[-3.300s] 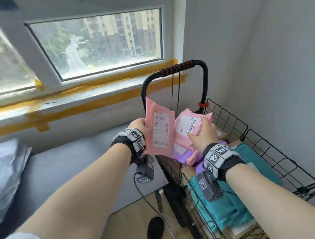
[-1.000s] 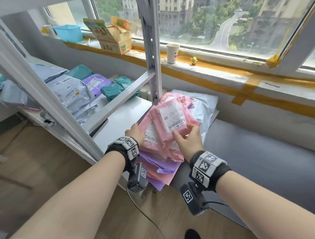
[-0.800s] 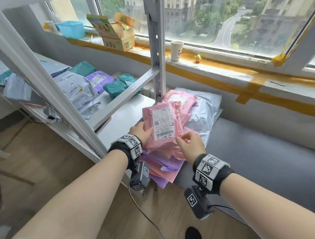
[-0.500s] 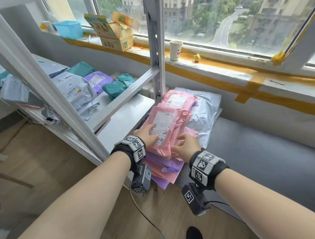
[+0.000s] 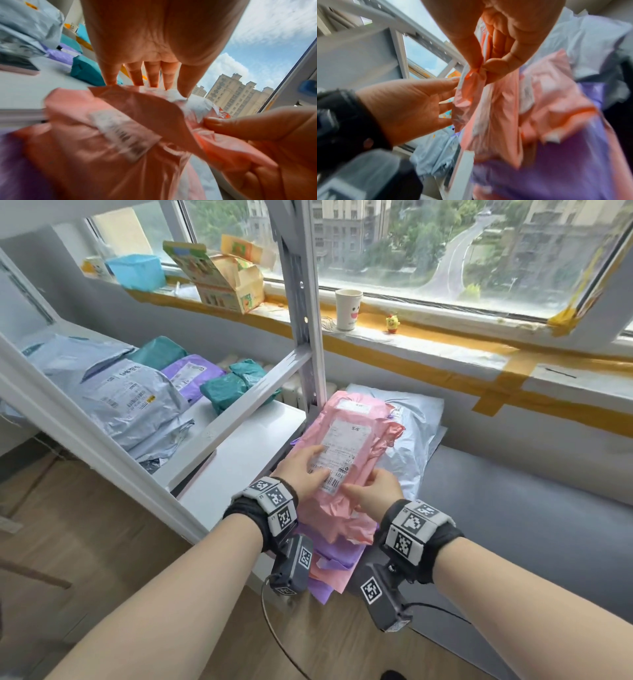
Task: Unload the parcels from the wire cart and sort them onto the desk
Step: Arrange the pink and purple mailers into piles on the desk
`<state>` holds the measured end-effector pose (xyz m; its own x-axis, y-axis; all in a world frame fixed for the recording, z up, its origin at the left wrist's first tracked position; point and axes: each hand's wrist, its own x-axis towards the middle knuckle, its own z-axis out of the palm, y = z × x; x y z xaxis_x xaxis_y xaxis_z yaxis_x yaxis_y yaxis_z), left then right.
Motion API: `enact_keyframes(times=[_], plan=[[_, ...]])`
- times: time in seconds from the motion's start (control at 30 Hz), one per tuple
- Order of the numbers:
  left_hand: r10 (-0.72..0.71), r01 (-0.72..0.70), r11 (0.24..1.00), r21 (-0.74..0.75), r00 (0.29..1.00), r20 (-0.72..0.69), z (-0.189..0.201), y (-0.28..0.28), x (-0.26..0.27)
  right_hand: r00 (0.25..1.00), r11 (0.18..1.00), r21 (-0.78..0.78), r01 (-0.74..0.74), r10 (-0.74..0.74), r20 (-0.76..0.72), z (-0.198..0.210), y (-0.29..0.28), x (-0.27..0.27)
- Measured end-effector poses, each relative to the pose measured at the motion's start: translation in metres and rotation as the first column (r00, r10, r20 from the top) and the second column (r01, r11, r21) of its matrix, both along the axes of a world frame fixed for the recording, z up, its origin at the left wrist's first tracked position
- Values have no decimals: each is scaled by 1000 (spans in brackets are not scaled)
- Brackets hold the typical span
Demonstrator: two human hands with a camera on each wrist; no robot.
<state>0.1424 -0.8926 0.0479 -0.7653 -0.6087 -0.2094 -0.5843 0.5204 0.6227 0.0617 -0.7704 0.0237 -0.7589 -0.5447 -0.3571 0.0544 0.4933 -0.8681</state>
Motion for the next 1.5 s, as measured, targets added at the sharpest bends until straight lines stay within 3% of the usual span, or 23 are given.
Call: enact_keyframes(times=[0.1,0.23,0.3,0.43,0.67,0.8,0.87,0.93,1.07,1.33,1.5], plan=[[25,-29,991,-127,999,-37,13,-3,-18,1000,998,-64,13,-13,-5,17,-3,-31],[96,-83,968,-236,994,44,20,-9,-41,1000,998,-61,-4,6,31,35,-19,-76],[83,-49,963,-265,990,118,18,-13,-50,996,996,26,-84,84,-2,36,-28,-90],[-4,63,971,-230,969,248,16,-18,-63,929,920,339,-196,286,-237,29,-39,-92],[-209,247,961,-124,943,260,14,-41,-86,925,950,301,-83,186,-331,11,-53,-90],[-210,317,898,-305,918,336,14,-51,-97,910,939,341,-33,170,-379,10,-54,-90],[-226,335,859,-387,927,300,10,-52,-102,897,939,343,-16,165,-409,9,-53,-88],[-310,404,835,-374,906,286,-1,-52,-107,899,946,321,-33,169,-404,8,-52,-84],[-376,507,807,-304,837,396,-26,-54,-110,909,929,356,-100,231,-348,1,-46,-76],[-372,509,818,-267,823,429,-19,-56,-114,943,944,330,-29,135,-304,5,-33,-74],[-350,463,808,-364,875,335,-1,-49,-121,942,931,359,62,64,-329,19,-20,-78]])
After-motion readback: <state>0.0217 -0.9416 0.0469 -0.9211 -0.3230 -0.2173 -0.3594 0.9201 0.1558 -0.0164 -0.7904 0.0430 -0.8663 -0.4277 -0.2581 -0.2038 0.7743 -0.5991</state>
